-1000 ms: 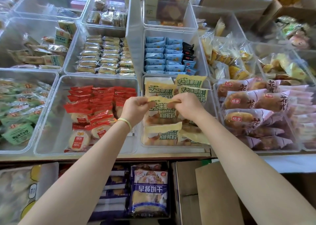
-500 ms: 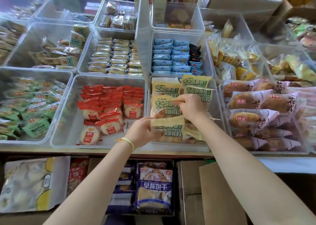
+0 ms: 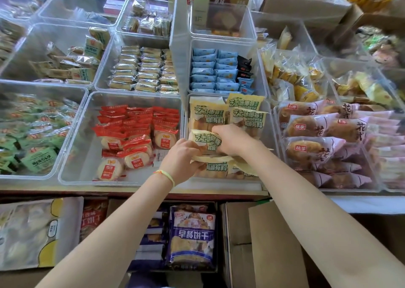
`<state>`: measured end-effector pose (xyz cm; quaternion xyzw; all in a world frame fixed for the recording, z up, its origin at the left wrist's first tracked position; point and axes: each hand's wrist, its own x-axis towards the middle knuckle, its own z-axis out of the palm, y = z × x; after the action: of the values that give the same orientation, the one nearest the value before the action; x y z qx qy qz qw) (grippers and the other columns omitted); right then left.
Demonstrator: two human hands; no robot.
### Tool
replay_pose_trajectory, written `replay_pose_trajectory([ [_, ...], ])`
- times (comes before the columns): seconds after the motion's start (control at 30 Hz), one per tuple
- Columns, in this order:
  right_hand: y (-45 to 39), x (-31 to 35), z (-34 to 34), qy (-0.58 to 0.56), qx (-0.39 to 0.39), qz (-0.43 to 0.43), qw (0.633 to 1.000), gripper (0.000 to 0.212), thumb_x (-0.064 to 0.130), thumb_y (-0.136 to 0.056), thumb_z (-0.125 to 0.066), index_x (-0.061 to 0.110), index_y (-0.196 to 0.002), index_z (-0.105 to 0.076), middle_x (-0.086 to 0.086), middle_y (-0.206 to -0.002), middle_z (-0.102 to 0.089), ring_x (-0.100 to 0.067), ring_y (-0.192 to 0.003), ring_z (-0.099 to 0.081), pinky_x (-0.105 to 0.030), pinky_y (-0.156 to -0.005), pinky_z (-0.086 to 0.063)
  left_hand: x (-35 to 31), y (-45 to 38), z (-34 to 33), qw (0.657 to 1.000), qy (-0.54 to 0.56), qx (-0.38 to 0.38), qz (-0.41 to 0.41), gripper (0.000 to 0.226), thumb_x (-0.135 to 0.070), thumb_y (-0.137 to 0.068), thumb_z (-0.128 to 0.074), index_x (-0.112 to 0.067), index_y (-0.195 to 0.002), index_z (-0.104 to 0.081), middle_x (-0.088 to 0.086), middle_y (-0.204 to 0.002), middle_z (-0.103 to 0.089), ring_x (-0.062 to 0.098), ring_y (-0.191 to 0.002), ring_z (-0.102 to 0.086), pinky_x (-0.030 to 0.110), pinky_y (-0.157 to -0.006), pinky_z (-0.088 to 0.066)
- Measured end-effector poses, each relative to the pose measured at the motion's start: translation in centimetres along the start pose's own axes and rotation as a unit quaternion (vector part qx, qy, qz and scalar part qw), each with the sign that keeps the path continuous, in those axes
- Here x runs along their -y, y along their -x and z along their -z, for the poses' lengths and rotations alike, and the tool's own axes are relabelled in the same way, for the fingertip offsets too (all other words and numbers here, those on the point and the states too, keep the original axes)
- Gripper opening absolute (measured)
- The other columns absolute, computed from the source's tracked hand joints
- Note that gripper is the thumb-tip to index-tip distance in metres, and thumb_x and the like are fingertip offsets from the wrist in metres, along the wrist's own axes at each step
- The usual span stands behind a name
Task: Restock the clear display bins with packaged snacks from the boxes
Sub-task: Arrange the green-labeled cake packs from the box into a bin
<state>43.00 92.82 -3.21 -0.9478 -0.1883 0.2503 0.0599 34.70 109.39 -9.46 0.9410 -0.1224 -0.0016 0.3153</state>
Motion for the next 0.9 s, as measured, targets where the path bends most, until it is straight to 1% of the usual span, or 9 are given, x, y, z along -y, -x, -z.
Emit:
replay_pose_trajectory([
  [0.1, -0.8, 0.8, -0.4, 0.075, 0.019, 0.005, 0.997, 0.02, 0.002, -0.088, -0.061, 0.02, -0.095, -0.055, -0.001, -0.098, -0.062, -0.025, -0.092, -0.06, -0.035, -0.073, -0.047, -0.4, 0.1, 0.0, 0.998, -0.028, 0.002, -0.053, 0.013, -0.012, -0.074, -0.081, -0.013, -0.087, -0.079, 0.005, -0.102, -0.07, 0.027, -0.097, -0.055, 0.036, -0.089, -0.048],
  [0.27, -1.8, 1.5, -1.7, 0.146, 0.003, -0.019, 0.989, 0.029, -0.001, -0.09, -0.053, 0.019, -0.108, -0.065, -0.002, -0.106, -0.067, -0.027, -0.108, -0.061, -0.048, -0.106, -0.038, -0.4, -0.1, -0.2, 0.999, -0.003, 0.039, 0.012, 0.016, -0.021, -0.082, -0.076, -0.01, -0.094, -0.073, 0.007, -0.105, -0.064, 0.028, -0.102, -0.054, 0.038, -0.091, -0.046],
  [0.33, -1.6, 1.1, -1.0, 0.112, 0.024, -0.006, 0.993, 0.015, 0.006, -0.092, -0.058, 0.02, -0.096, -0.062, 0.004, -0.093, -0.063, -0.026, -0.099, -0.06, -0.045, -0.099, -0.042, -0.5, -0.2, 0.0, 0.999, -0.001, 0.041, 0.034, 0.015, -0.024, -0.085, -0.073, -0.011, -0.091, -0.07, 0.007, -0.099, -0.064, 0.027, -0.095, -0.056, 0.035, -0.081, -0.046],
  [0.37, -1.4, 0.7, -0.3, 0.082, 0.026, -0.005, 0.996, 0.012, 0.009, -0.093, -0.061, 0.021, -0.09, -0.06, 0.006, -0.086, -0.059, -0.024, -0.091, -0.058, -0.04, -0.088, -0.045, -0.4, -0.2, 0.1, 0.998, 0.002, 0.039, 0.041, 0.013, -0.024, -0.086, -0.072, -0.011, -0.089, -0.07, 0.006, -0.096, -0.064, 0.027, -0.092, -0.057, 0.033, -0.078, -0.045],
  [0.43, -1.0, -0.3, 1.1, 0.023, -0.009, -0.017, 1.0, 0.014, 0.006, -0.092, -0.058, 0.019, -0.087, -0.061, 0.004, -0.083, -0.058, -0.023, -0.083, -0.056, -0.034, -0.073, -0.04, -0.4, -0.3, 0.4, 0.998, 0.006, 0.033, 0.046, 0.013, -0.023, -0.088, -0.07, -0.01, -0.087, -0.069, 0.004, -0.093, -0.066, 0.026, -0.09, -0.059, 0.031, -0.076, -0.043],
  [0.5, -0.7, -0.9, 2.0, 0.001, -0.057, -0.029, 0.998, 0.021, 0.0, -0.089, -0.052, 0.017, -0.087, -0.063, 0.0, -0.088, -0.061, -0.024, -0.086, -0.056, -0.034, -0.074, -0.037, -0.4, -0.4, 0.7, 0.998, 0.007, 0.03, 0.046, 0.013, -0.023, -0.088, -0.07, -0.01, -0.087, -0.07, 0.004, -0.094, -0.067, 0.026, -0.092, -0.059, 0.03, -0.076, -0.041],
  [0.57, -0.7, -1.0, 2.2, -0.013, -0.076, -0.038, 0.996, 0.024, -0.002, -0.089, -0.051, 0.017, -0.084, -0.063, 0.0, -0.091, -0.062, -0.025, -0.088, -0.057, -0.036, -0.075, -0.045, -0.5, -0.8, 0.7, 0.998, 0.004, 0.033, 0.054, 0.014, -0.024, -0.088, -0.069, -0.009, -0.088, -0.071, 0.005, -0.095, -0.067, 0.026, -0.093, -0.059, 0.029, -0.074, -0.038],
  [0.7, -0.6, -1.2, 2.5, -0.034, -0.029, -0.04, 0.998, 0.032, -0.004, -0.088, -0.052, 0.02, -0.069, -0.061, 0.006, -0.082, -0.06, -0.02, -0.08, -0.058, -0.033, -0.067, -0.05, 0.1, -1.2, 1.0, 0.995, 0.04, 0.043, 0.083, 0.017, -0.029, -0.087, -0.072, -0.013, -0.081, -0.069, 0.002, -0.083, -0.066, 0.023, -0.082, -0.06, 0.03, -0.067, -0.038],
  [0.9, -0.9, -1.9, 4.2, -0.003, 0.006, -0.021, 1.0, 0.034, 0.011, -0.094, -0.062, 0.027, -0.064, -0.063, 0.003, -0.087, -0.069, -0.018, -0.079, -0.065, -0.034, -0.07, -0.055, 1.3, -1.4, 2.4, 0.971, 0.207, 0.026, 0.112, 0.016, -0.028, -0.078, -0.082, -0.013, -0.084, -0.078, -0.004, -0.083, -0.076, 0.011, -0.081, -0.07, 0.029, -0.079, -0.056],
])
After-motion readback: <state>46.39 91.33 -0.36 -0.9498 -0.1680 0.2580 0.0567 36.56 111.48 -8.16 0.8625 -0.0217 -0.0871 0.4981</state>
